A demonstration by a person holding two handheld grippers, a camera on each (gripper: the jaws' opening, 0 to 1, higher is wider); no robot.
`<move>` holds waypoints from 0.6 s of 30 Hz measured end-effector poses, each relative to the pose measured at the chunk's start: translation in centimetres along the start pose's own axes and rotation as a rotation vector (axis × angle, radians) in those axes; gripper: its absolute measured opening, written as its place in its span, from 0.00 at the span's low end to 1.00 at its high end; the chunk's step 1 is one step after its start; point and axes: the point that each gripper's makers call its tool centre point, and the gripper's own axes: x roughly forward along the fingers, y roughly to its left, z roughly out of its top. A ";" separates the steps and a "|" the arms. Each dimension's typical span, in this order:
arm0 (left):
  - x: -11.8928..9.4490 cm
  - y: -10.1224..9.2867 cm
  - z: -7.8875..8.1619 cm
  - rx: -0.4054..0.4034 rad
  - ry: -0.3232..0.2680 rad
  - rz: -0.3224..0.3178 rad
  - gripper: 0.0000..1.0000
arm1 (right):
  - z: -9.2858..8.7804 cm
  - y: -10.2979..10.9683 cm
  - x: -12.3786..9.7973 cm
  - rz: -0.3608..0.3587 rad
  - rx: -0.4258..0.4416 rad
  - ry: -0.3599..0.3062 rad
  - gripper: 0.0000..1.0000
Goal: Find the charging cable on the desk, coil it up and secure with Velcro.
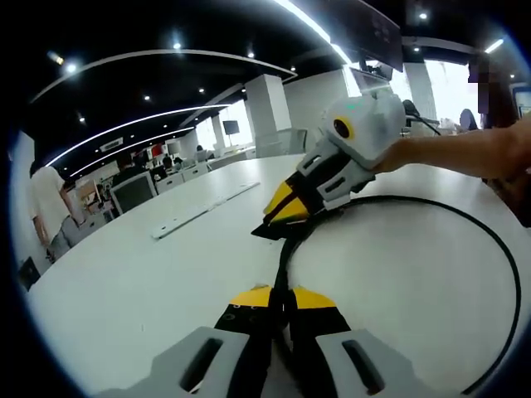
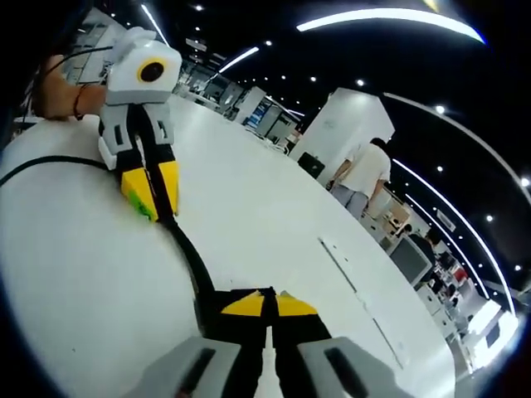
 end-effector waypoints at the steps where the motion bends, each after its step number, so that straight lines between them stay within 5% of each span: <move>1: 0.0 0.0 0.0 0.000 0.000 0.000 0.08 | 0.0 0.0 0.0 0.004 -0.003 0.002 0.04; 18: -0.1 0.1 0.1 0.002 0.001 0.000 0.08 | -0.2 0.0 0.5 0.037 -0.026 0.032 0.04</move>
